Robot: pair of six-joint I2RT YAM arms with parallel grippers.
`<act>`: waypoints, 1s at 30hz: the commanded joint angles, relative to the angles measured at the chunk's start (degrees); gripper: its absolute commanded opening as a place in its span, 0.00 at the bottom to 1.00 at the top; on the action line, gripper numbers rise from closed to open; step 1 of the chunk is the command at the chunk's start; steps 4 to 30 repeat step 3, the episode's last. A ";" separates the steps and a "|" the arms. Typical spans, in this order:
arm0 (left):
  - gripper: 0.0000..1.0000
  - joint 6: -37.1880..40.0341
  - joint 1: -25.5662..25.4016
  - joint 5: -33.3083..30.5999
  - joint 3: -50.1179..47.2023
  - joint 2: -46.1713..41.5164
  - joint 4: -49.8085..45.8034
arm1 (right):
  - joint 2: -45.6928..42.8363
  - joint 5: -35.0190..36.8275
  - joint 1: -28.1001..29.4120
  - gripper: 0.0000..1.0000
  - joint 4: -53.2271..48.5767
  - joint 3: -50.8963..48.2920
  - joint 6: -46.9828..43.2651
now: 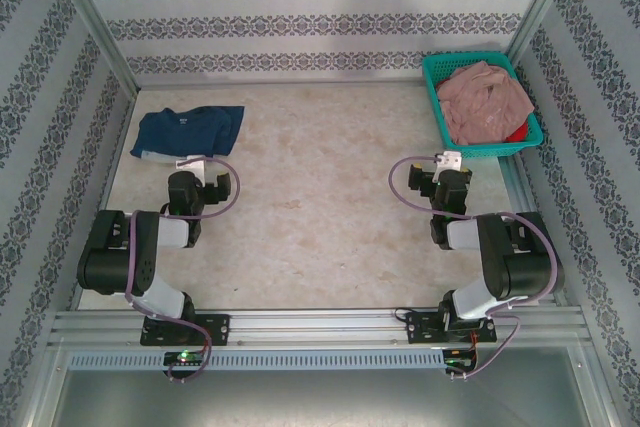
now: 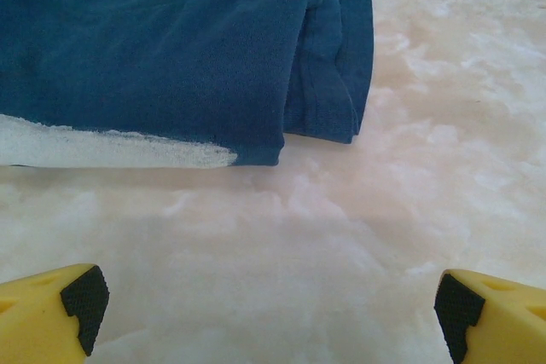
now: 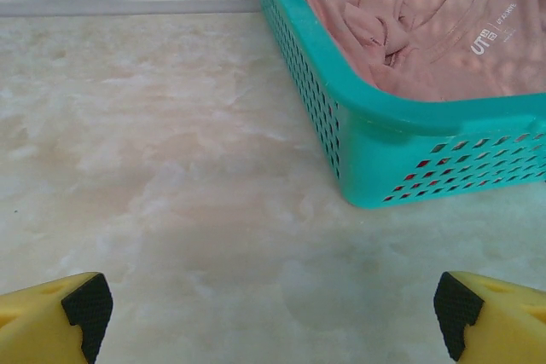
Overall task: Fold the inside-out t-shirt
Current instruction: Reset both arms
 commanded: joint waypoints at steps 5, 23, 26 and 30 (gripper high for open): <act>1.00 0.73 -0.78 -0.51 0.79 -0.10 2.60 | -0.54 -1.29 0.24 0.98 1.84 0.80 -0.53; 1.00 0.73 -0.78 -0.51 0.79 -0.10 2.60 | -0.54 -1.29 0.24 0.98 1.84 0.80 -0.53; 1.00 0.73 -0.78 -0.51 0.79 -0.10 2.60 | -0.54 -1.29 0.24 0.98 1.84 0.80 -0.53; 1.00 0.73 -0.78 -0.51 0.79 -0.10 2.60 | -0.54 -1.29 0.24 0.98 1.84 0.80 -0.53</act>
